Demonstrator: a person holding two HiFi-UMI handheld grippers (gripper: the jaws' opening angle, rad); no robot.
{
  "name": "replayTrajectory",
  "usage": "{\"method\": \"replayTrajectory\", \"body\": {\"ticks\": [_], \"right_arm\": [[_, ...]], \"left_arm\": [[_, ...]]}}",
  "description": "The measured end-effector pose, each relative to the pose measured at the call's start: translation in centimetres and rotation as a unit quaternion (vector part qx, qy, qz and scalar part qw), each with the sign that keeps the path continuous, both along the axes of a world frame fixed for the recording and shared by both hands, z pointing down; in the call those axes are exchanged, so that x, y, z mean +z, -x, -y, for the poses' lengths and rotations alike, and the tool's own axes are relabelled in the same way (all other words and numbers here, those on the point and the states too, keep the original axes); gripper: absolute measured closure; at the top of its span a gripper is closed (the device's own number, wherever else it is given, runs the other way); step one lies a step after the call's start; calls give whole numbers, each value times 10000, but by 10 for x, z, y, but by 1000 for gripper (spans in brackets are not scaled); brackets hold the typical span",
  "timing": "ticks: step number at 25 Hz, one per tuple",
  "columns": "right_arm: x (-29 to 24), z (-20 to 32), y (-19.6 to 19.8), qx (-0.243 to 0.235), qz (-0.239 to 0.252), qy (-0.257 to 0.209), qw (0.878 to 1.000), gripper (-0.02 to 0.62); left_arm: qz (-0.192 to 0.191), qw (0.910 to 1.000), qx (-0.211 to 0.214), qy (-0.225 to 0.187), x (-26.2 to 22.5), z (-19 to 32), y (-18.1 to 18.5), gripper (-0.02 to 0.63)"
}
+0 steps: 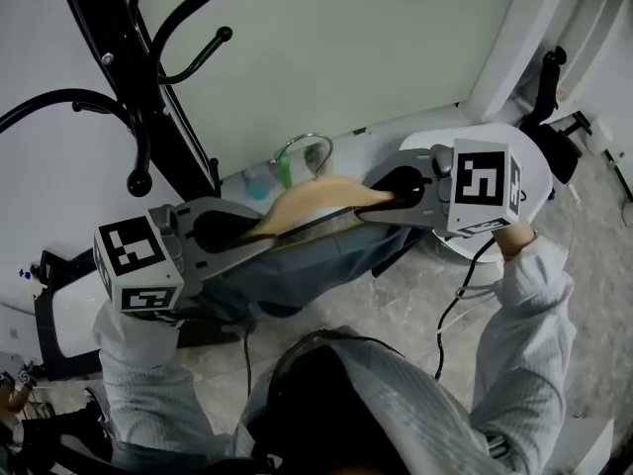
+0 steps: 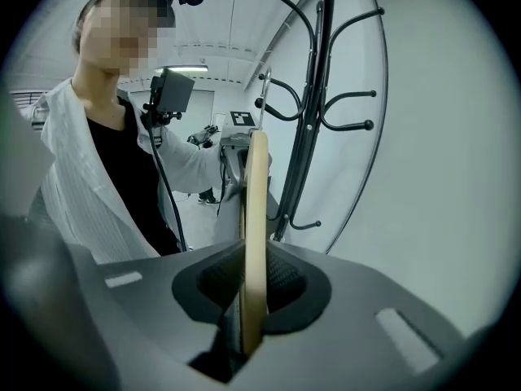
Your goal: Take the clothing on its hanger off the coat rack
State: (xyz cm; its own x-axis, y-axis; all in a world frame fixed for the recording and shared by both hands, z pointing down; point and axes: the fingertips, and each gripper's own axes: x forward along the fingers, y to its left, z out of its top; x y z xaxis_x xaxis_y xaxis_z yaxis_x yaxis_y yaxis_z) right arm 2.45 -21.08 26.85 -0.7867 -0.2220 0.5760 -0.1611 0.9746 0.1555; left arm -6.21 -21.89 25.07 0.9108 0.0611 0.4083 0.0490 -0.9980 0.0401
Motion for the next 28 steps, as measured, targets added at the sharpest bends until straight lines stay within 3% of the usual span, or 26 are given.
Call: {"method": "replayTrajectory", "body": {"ticks": [10,19,28], "right_arm": [[51,-23,-55,602,180,50,9980,551],[63,-34,-63,746,210,161,9969,551],[63,-28,-55,573,121,212,9981,554]], "left_arm": [[243,9972,611,365,51,-15,-57,551],[327,9947,885,412,64,-23,-68,551],[392,9944,862,462,64,-17,-61,551]]}}
